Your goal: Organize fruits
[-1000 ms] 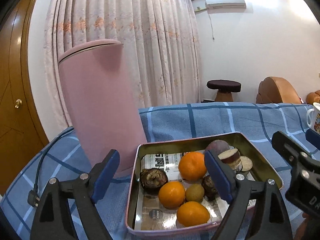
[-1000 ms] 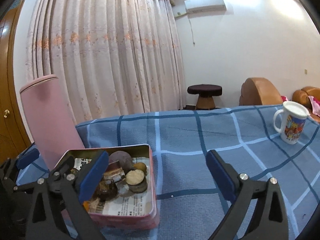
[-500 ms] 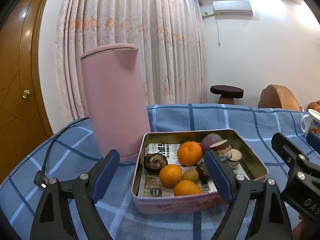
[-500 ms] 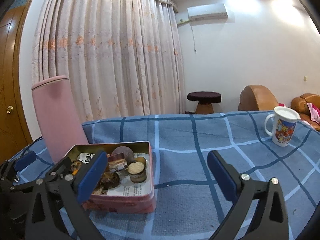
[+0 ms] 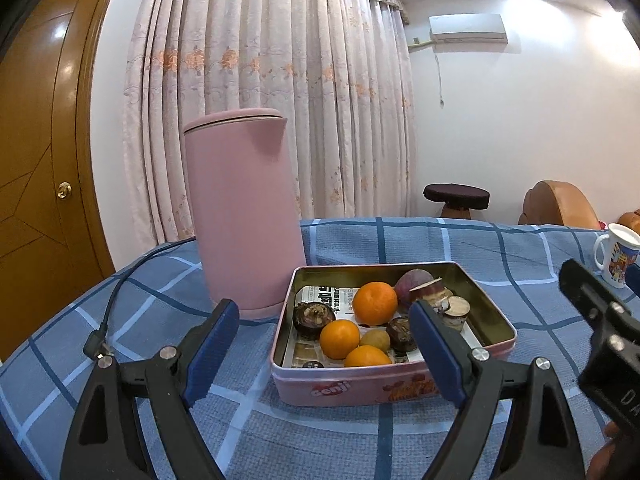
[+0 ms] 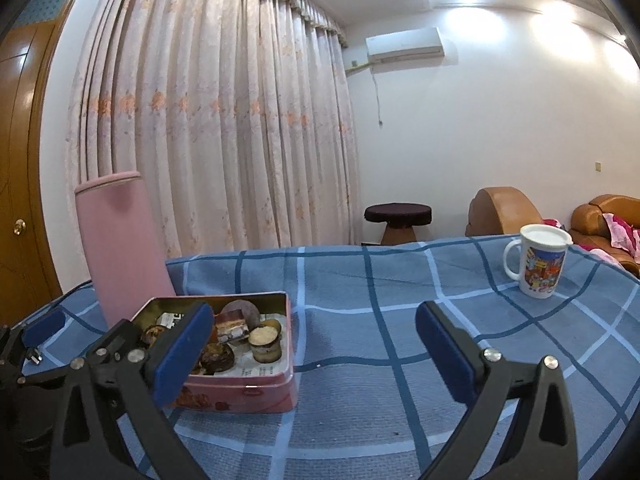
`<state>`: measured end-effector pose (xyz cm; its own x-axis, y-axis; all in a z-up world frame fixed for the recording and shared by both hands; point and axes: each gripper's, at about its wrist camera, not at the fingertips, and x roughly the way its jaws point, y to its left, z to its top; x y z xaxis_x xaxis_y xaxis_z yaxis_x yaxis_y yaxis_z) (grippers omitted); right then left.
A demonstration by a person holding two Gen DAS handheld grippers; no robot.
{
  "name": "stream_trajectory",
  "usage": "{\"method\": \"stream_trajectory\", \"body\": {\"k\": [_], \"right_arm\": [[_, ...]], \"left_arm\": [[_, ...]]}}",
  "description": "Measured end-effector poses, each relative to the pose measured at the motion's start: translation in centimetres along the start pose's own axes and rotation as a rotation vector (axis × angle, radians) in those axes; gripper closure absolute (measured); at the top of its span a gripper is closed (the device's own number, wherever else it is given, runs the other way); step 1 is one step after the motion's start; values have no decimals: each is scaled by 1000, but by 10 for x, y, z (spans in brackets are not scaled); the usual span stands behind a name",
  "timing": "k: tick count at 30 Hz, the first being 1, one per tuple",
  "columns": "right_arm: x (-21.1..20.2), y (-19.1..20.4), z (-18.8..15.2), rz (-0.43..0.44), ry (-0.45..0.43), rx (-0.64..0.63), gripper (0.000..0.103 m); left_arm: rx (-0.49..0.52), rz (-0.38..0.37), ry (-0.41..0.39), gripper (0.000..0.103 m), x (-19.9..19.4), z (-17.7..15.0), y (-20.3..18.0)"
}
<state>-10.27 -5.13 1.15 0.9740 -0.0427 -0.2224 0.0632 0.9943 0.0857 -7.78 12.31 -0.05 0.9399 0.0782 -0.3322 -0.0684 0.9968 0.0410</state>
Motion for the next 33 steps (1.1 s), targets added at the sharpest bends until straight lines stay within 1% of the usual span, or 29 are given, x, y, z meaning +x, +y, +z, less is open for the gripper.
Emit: {"method": "stream_trajectory", "body": {"k": [8, 33], "right_arm": [[-8, -7, 1, -17, -33, 27, 0], [-10, -8, 1, -23, -35, 21, 0]], "left_arm": [[1, 3, -7, 15, -1, 1, 0], [12, 3, -5, 15, 0, 2, -3]]}}
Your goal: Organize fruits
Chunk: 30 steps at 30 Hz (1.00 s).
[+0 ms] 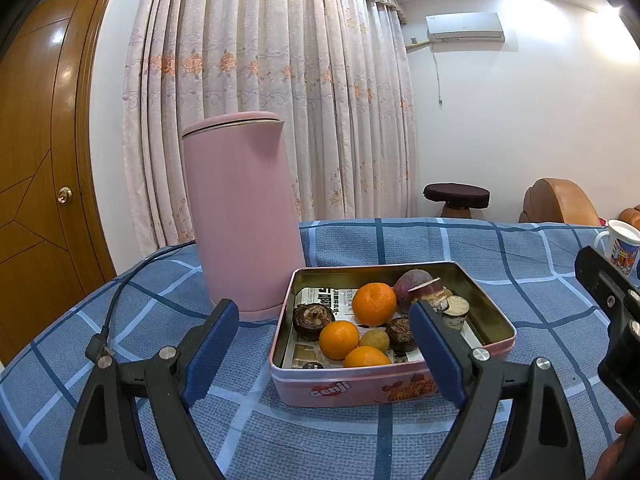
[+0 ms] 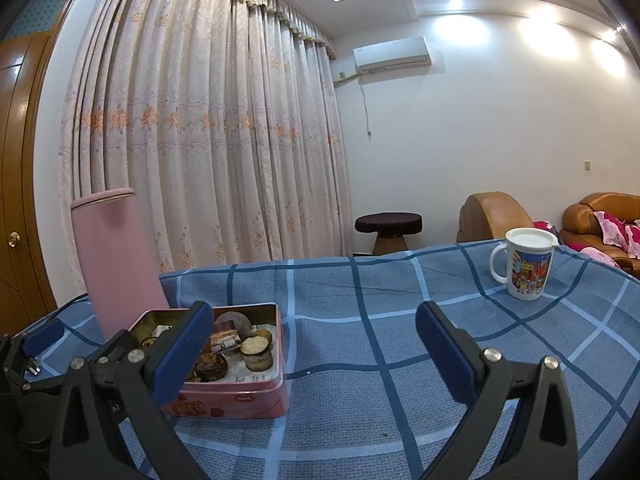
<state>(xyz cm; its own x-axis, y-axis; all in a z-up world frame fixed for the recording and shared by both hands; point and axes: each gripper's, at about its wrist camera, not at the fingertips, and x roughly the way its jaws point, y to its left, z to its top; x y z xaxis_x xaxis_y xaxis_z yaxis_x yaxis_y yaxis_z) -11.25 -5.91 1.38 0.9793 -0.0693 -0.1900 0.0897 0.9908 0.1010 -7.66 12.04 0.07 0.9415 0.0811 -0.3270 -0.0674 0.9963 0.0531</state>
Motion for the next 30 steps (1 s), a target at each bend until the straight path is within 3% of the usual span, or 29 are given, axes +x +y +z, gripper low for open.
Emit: {"method": "stream_trajectory", "body": {"k": [20, 30], "right_arm": [[-1, -1, 0, -2, 2, -1, 0], [1, -3, 1, -6, 7, -8, 0]], "left_arm": [[18, 3, 10, 15, 3, -2, -2], [14, -29, 11, 15, 3, -2, -3]]}}
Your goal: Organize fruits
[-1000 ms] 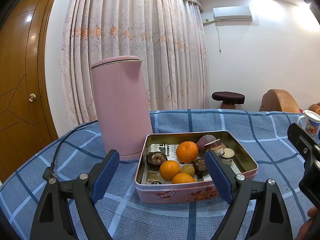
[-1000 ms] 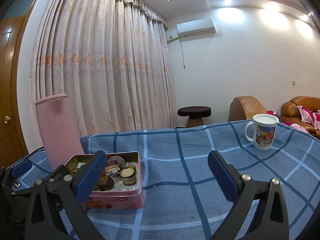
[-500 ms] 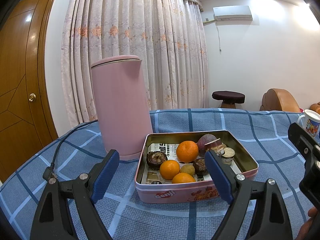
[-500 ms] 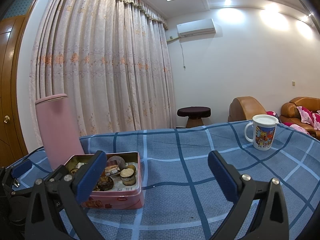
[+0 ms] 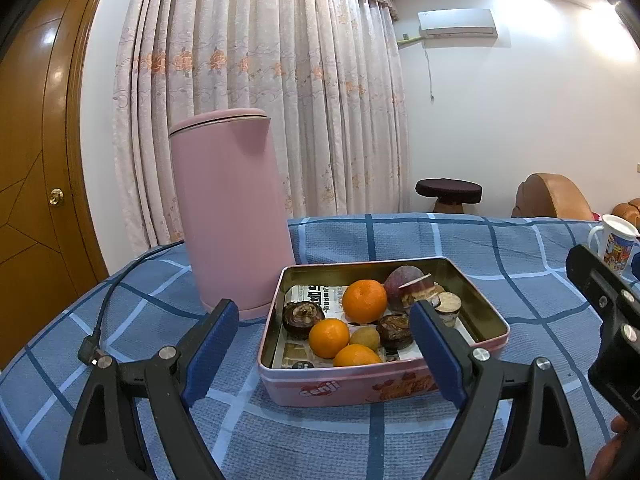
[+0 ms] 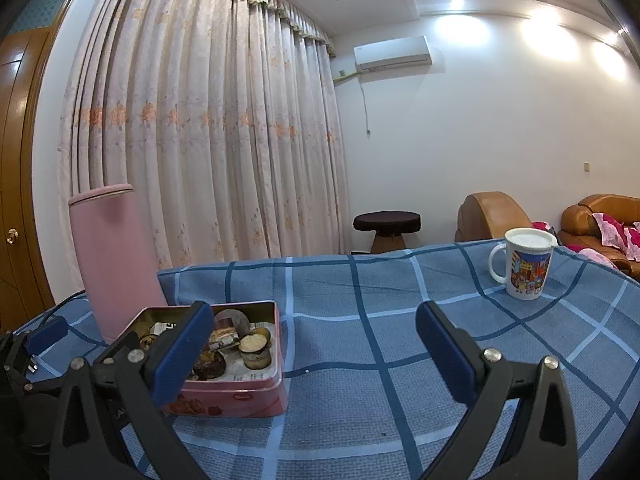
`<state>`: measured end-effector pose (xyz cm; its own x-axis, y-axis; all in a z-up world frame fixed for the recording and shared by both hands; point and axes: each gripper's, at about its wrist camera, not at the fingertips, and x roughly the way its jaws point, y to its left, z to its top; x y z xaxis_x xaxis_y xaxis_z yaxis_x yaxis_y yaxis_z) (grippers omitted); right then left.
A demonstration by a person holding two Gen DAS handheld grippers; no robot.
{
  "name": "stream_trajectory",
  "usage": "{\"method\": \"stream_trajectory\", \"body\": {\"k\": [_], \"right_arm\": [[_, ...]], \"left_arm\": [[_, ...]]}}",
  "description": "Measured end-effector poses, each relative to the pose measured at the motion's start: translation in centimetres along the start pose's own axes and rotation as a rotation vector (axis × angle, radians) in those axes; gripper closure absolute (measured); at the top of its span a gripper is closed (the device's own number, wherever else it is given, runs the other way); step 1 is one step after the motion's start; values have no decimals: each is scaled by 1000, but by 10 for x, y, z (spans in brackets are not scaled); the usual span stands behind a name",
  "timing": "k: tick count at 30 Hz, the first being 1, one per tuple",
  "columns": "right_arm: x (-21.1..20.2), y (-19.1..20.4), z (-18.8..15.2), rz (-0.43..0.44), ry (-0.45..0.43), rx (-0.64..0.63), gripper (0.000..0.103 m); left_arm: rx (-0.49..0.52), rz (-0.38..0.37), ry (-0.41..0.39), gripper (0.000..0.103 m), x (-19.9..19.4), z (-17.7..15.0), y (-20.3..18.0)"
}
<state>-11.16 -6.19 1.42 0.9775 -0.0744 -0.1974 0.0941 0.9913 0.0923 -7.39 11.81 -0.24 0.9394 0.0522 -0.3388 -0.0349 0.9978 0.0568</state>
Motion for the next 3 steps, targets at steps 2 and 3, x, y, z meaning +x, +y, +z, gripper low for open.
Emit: {"method": "stream_trajectory", "body": {"k": [2, 3], "right_arm": [[0, 0, 0, -1, 1, 1, 0], [0, 0, 0, -2, 2, 2, 0]], "left_arm": [[-1, -2, -1, 15, 0, 0, 0], [1, 1, -1, 15, 0, 0, 0]]}}
